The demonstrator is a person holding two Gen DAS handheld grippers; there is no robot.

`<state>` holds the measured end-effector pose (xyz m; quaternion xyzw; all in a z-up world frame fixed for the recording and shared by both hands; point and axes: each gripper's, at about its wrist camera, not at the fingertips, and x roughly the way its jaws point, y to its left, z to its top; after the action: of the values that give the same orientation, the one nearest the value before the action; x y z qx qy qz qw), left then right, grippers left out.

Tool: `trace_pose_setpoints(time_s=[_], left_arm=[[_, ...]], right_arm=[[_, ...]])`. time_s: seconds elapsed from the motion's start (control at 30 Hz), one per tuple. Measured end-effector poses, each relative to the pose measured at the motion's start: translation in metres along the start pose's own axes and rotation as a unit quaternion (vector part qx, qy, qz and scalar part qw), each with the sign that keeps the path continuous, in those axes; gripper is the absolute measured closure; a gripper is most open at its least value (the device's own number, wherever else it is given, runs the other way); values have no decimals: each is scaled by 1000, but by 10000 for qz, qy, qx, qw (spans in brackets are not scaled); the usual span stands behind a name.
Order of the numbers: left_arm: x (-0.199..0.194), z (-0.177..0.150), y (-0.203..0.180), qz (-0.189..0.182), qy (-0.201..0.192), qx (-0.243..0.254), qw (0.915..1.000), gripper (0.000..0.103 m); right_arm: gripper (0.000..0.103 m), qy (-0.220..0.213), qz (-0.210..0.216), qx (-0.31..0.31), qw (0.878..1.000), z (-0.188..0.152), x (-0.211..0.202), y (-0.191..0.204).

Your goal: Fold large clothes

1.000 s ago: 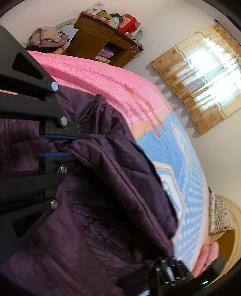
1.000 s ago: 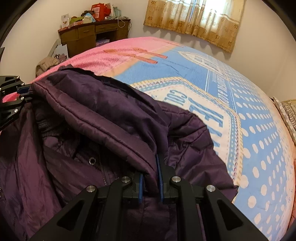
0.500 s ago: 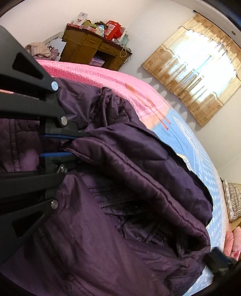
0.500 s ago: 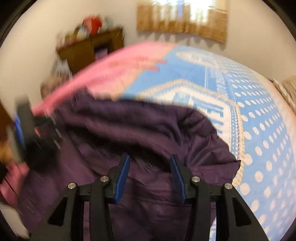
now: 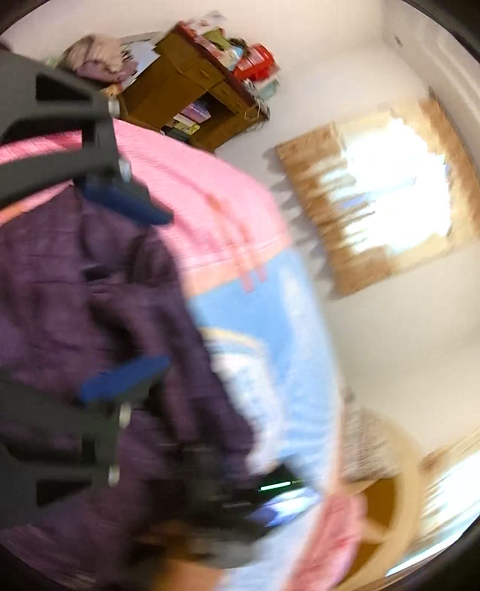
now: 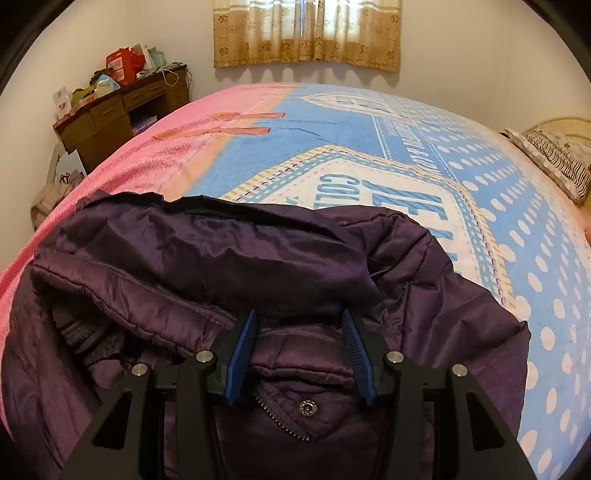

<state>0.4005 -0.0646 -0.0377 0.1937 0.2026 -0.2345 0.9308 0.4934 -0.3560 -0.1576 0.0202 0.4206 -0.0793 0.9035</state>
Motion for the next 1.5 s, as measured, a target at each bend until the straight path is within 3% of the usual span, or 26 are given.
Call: trace_pose_setpoints(time_s=[0.13,0.23,0.33,0.53,1.5], left_arm=[[58,9,-18,-87,556,-308,9979,22],[109,-18,-40,199,1296,-58,9914,22],[131,-42,-34,125,1747,-245,9842,17],[135,-49,-29,29,1903,-537,9802,7],[153,-54,-27,63,2075,-480,9770,3]], right_arm=[[53,-7,3,-45,10000,-5,0,3],[53,-19,75,-30,10000,-7,3,0],[52,-19,37,-70,10000,-8,5,3],[52,-4,-63,-165,9998,-9,7,8],[52,131,-357,-484,9981,-11,14,19]])
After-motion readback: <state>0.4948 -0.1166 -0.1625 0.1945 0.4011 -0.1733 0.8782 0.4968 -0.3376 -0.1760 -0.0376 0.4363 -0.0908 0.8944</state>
